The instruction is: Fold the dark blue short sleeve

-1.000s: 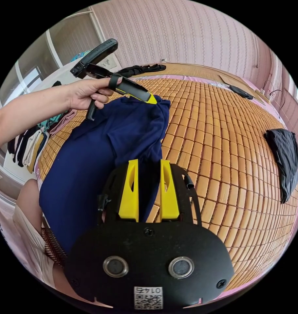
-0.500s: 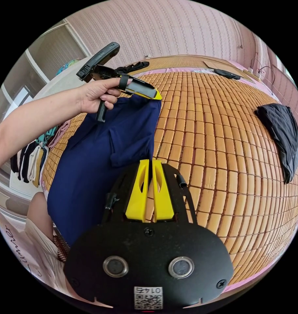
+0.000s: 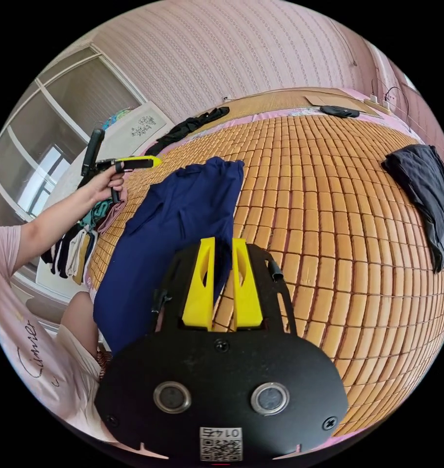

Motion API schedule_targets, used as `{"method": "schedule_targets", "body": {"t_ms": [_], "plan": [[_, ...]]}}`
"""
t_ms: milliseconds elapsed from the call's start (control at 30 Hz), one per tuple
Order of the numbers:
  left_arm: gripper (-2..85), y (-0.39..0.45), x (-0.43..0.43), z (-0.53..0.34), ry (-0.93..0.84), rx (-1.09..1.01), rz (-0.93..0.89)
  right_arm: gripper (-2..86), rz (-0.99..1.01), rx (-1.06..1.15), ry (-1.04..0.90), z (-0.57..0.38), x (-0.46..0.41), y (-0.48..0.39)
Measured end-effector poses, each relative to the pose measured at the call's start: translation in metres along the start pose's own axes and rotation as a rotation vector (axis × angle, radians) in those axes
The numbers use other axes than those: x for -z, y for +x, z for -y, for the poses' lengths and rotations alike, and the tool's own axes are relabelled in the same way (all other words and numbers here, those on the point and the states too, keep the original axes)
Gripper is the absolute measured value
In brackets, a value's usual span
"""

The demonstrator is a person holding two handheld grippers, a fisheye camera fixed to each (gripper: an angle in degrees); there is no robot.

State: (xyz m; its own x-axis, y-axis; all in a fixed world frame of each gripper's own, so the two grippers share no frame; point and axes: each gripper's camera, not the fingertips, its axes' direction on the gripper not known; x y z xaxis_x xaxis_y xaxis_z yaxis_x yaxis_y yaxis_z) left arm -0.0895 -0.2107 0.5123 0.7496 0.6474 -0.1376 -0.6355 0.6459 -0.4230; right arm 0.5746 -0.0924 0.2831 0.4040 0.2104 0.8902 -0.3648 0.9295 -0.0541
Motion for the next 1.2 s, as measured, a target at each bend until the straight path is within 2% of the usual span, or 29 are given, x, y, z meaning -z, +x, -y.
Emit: {"method": "schedule_targets", "body": {"t_ms": [100, 267, 367, 433, 600, 667, 867, 967, 1067, 1200], "plan": [[5.6, -0.044, 0.001, -0.059, -0.030, 0.087, 0.072, 8.7, -0.117, 0.063, 0.028, 0.041, -0.006, -0.009], [8.8, -0.101, -0.012, -0.112, 0.027, 0.326, -0.070, 12.3, -0.178, 0.037, -0.055, 0.106, -0.054, 0.000], [10.7, -0.106, -0.027, -0.115, 0.073, 0.327, -0.155, 12.4, -0.191, 0.009, -0.206, 0.129, -0.093, 0.007], [10.7, -0.107, -0.039, -0.112, 0.066, 0.323, -0.187, 4.2, -0.242, 0.040, -0.178, 0.139, -0.090, -0.001], [3.7, -0.120, -0.063, -0.107, 0.012, 0.363, -0.194, 0.5, -0.236, 0.091, -0.266, 0.156, -0.097, -0.011], [1.2, -0.130, -0.059, -0.107, 0.052, 0.395, -0.254, 0.4, -0.234, 0.098, -0.254, 0.164, -0.092, -0.014], [-0.6, -0.157, -0.012, -0.093, 0.286, 0.468, -0.184, 0.4, -0.187, -0.002, -0.055, 0.205, -0.044, -0.011], [-0.6, -0.160, 0.006, -0.094, 0.319, 0.427, -0.201, 0.4, -0.136, -0.022, -0.001, 0.212, -0.022, -0.014], [-0.5, -0.150, 0.012, -0.115, 0.273, 0.328, -0.251, 0.4, -0.076, 0.020, -0.012, 0.195, -0.011, -0.024], [-0.1, -0.124, 0.033, -0.168, 0.268, 0.190, -0.268, 0.5, -0.009, 0.116, -0.030, 0.134, 0.015, -0.047]]}}
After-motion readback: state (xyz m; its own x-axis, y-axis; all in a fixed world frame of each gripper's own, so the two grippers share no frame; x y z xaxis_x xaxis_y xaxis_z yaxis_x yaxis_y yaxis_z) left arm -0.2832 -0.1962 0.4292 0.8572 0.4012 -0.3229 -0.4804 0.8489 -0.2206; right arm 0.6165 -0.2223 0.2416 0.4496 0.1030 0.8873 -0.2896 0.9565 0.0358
